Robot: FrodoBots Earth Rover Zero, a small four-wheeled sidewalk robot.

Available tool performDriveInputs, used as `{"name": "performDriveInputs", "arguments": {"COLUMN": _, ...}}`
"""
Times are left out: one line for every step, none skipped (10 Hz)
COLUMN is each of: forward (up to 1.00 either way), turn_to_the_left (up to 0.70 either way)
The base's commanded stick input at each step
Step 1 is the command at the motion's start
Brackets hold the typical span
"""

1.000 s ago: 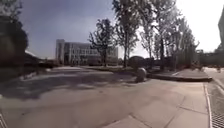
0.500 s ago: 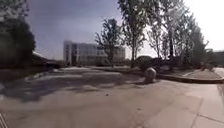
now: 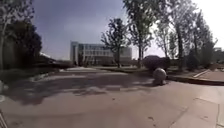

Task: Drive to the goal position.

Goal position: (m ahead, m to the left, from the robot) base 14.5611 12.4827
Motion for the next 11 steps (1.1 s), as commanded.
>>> {"name": "performDriveInputs", "arguments": {"forward": 0.69, "turn_to_the_left": 0.14}}
{"name": "performDriveInputs", "arguments": {"forward": 0.69, "turn_to_the_left": 0.14}}
{"name": "performDriveInputs", "arguments": {"forward": 0.69, "turn_to_the_left": 0.14}}
{"name": "performDriveInputs", "arguments": {"forward": 0.69, "turn_to_the_left": 0.14}}
{"name": "performDriveInputs", "arguments": {"forward": 0.69, "turn_to_the_left": 0.14}}
{"name": "performDriveInputs", "arguments": {"forward": 0.69, "turn_to_the_left": 0.14}}
{"name": "performDriveInputs", "arguments": {"forward": 0.69, "turn_to_the_left": 0.14}}
{"name": "performDriveInputs", "arguments": {"forward": 0.69, "turn_to_the_left": 0.14}}
{"name": "performDriveInputs", "arguments": {"forward": 0.69, "turn_to_the_left": 0.14}}
{"name": "performDriveInputs", "arguments": {"forward": 0.69, "turn_to_the_left": 0.14}}
{"name": "performDriveInputs", "arguments": {"forward": 0.69, "turn_to_the_left": 0.14}}
